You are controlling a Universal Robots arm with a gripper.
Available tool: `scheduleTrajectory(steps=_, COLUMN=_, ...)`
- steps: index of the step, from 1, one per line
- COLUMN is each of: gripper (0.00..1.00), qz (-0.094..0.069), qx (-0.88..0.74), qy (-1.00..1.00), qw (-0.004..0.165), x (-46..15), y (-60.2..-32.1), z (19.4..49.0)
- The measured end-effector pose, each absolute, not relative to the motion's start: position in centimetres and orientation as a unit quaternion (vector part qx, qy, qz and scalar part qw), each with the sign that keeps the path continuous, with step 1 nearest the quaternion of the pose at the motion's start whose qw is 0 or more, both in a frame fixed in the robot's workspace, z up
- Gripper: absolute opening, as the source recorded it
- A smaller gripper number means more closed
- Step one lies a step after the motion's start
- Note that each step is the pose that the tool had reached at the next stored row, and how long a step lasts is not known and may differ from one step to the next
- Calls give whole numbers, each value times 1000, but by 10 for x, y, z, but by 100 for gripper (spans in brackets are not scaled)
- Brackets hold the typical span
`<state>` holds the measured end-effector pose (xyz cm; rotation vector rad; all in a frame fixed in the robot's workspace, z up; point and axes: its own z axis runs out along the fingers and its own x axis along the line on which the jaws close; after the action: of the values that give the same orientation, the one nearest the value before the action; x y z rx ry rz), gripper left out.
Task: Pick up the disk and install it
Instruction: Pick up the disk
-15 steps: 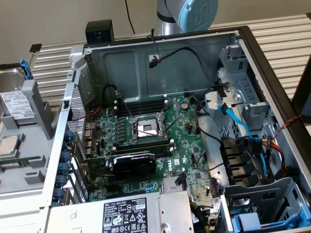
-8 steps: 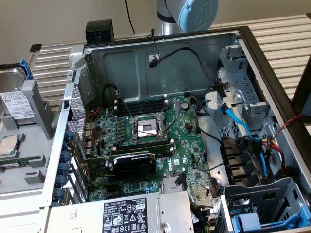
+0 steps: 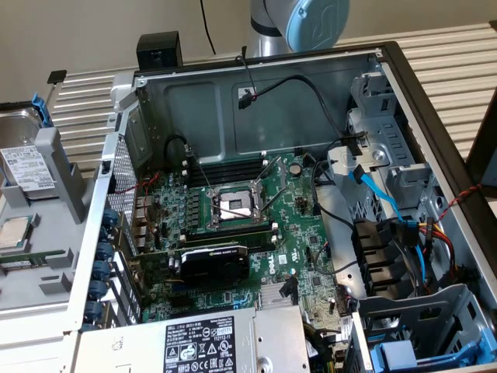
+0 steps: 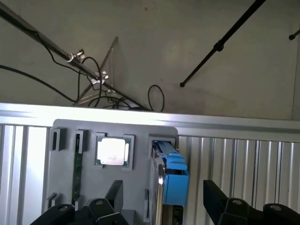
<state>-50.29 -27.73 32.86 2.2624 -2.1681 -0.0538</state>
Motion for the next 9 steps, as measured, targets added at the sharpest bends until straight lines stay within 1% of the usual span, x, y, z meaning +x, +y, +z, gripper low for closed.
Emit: scheduleTrajectory(steps=9, gripper=78, qz=-28, qx=716, qy=-698, qw=-2, x=-500, y=-277, z=318)
